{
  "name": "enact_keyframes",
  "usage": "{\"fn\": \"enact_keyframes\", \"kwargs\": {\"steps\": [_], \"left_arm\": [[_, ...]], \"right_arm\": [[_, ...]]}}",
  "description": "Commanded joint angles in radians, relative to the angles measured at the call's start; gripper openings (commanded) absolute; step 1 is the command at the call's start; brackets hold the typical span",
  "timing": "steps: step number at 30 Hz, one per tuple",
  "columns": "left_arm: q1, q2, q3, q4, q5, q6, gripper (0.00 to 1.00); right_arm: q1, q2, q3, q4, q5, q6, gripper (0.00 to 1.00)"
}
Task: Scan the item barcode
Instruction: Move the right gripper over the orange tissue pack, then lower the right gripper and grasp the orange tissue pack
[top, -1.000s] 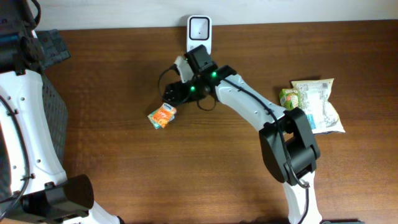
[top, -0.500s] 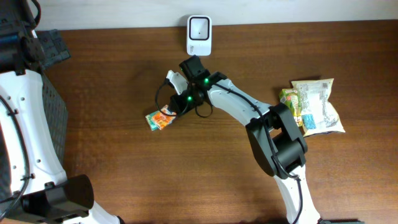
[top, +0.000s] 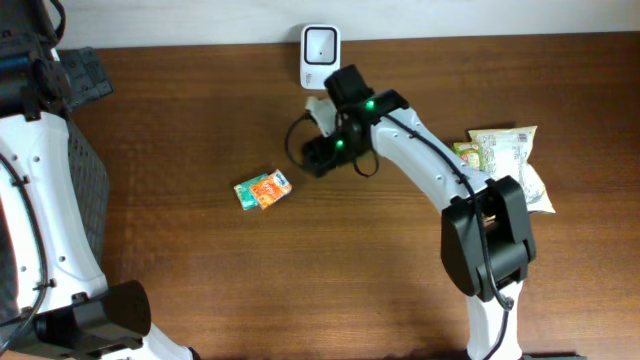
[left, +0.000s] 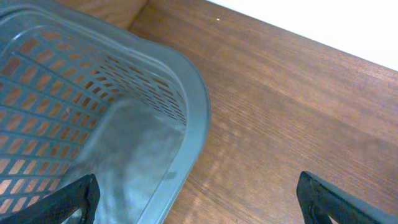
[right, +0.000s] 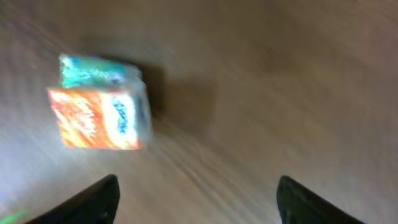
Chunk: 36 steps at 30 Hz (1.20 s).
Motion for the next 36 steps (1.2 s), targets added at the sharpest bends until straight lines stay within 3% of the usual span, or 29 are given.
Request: {"fn": "enact_keyframes", "kwargs": {"steps": [1,8,10,12,15,19,25,26,28,30,33,36], "left_arm": [[0.005,0.002,0.0,0.0,0.0,-0.009,0.99],[0.005,0.002,0.0,0.0,0.0,-0.009,0.99],[0.005,0.002,0.0,0.0,0.0,-0.009,0.99],[0.005,0.002,0.0,0.0,0.0,-0.009,0.99],[0.005,0.002,0.0,0.0,0.0,-0.009,0.99],[0.005,0.002,0.0,0.0,0.0,-0.009,0.99],[0.005,0.002,0.0,0.0,0.0,-0.009,0.99],[0.005,0.002,0.0,0.0,0.0,-0.009,0.99],[0.005,0.002,0.0,0.0,0.0,-0.009,0.99],[0.005,0.002,0.0,0.0,0.0,-0.009,0.99],[0.005,0.002,0.0,0.0,0.0,-0.009,0.99],[0.005,0.002,0.0,0.0,0.0,-0.009,0.99]], "right_arm": [[0.047,0.021,0.002,0.106,-0.058,-0.083,0.75],[0.075,0.146,0.002,0.167,-0.266,-0.072,0.65],[0.073,0.177,0.002,0.172,-0.271,-0.041,0.56],[0.074,0.185,0.002,0.174,-0.303,-0.027,0.45],[0.072,0.185,0.002,0.173,-0.316,-0.018,0.04],[0.04,0.138,0.003,0.151,-0.315,-0.016,0.04],[0.001,0.018,0.003,0.052,-0.138,0.14,0.04],[0.025,0.019,0.002,0.021,-0.085,0.139,0.09],[0.077,0.019,0.002,0.0,-0.017,0.16,0.36],[0.122,0.019,0.002,-0.008,0.016,0.29,0.56],[0.175,0.019,0.002,-0.002,0.185,0.549,0.7],[0.225,0.022,0.002,0.006,0.433,0.691,0.72]]}}
